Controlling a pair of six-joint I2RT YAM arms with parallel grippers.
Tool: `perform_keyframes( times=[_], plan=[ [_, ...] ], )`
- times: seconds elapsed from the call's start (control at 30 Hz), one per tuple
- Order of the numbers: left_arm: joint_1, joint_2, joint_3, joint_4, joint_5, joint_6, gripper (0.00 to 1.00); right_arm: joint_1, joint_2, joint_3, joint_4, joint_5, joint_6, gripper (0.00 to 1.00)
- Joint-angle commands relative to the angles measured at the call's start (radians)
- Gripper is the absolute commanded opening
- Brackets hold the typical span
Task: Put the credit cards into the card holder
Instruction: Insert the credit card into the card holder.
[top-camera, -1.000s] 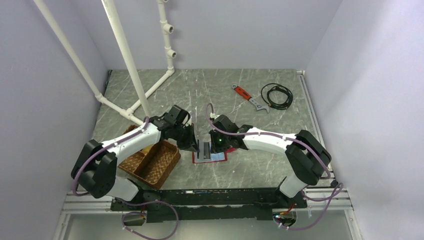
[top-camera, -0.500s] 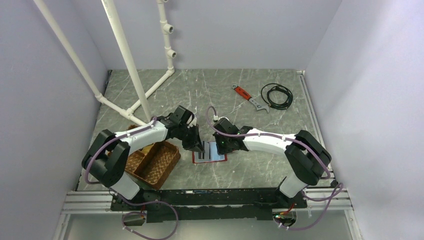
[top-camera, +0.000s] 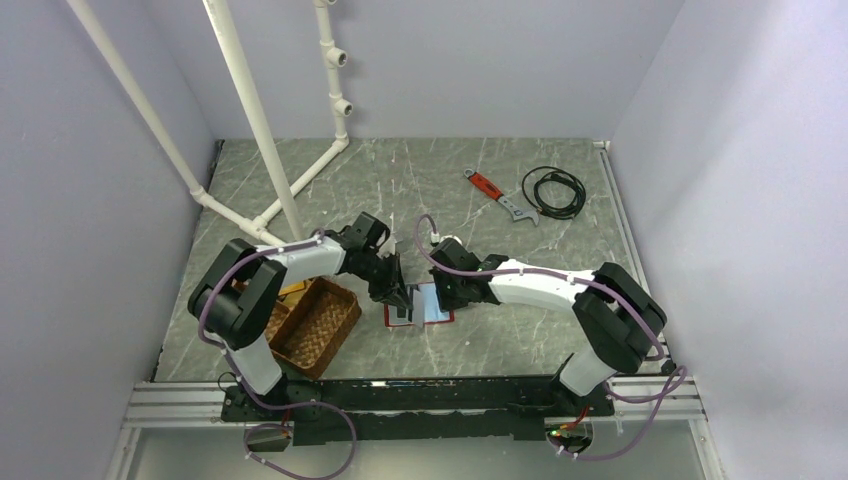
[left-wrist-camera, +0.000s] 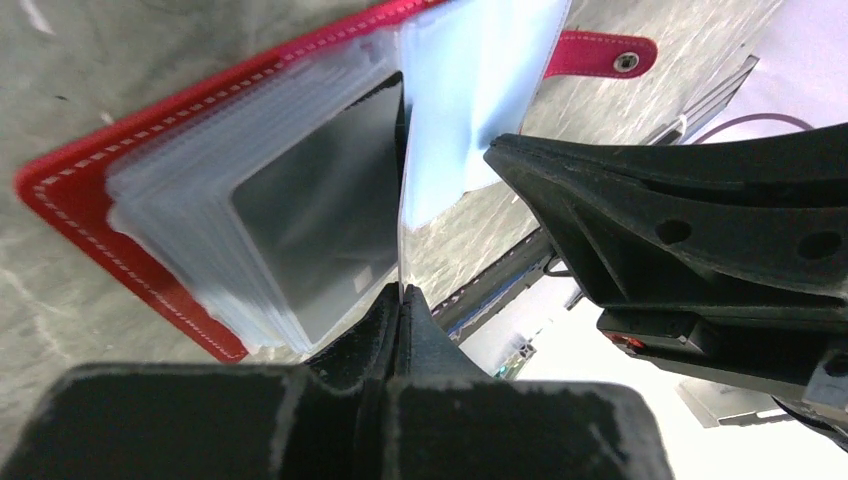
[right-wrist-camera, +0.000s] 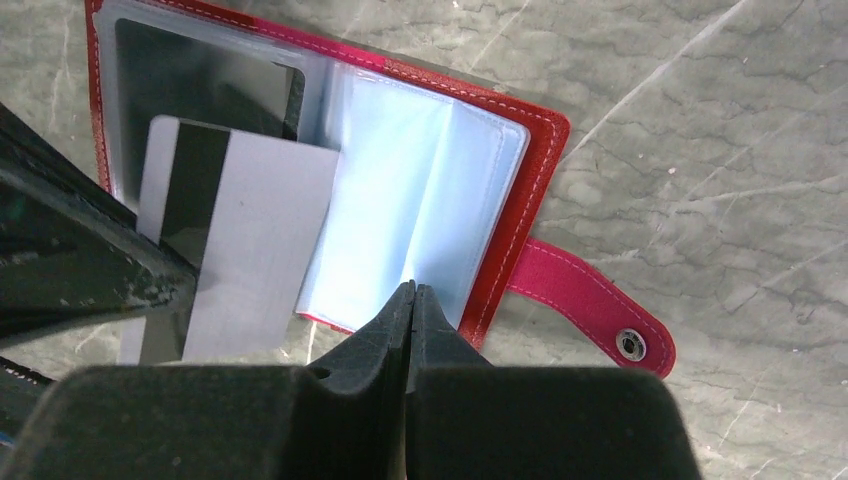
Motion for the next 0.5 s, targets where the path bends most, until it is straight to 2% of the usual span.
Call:
perform_keyframes(
  times=[0.0,0.3,0.47],
  plan=[
    [0.038,0.015,0.018,0.001,0.045,0.037,0.0,-0.007,-0.034,-0.006,0.018,0.026,-0.017,0.0],
    [0.056,0.058,0.03,0.037,0.119,0.063,0.0,-0.012,-0.021,-0.006,0.029,0.013,-0.021,0.0],
    [0.059,0.076,0.042,0.044,0.112,0.079,0.0,-0.015,-0.01,-0.009,0.035,0.009,-0.024,0.0]
  ],
)
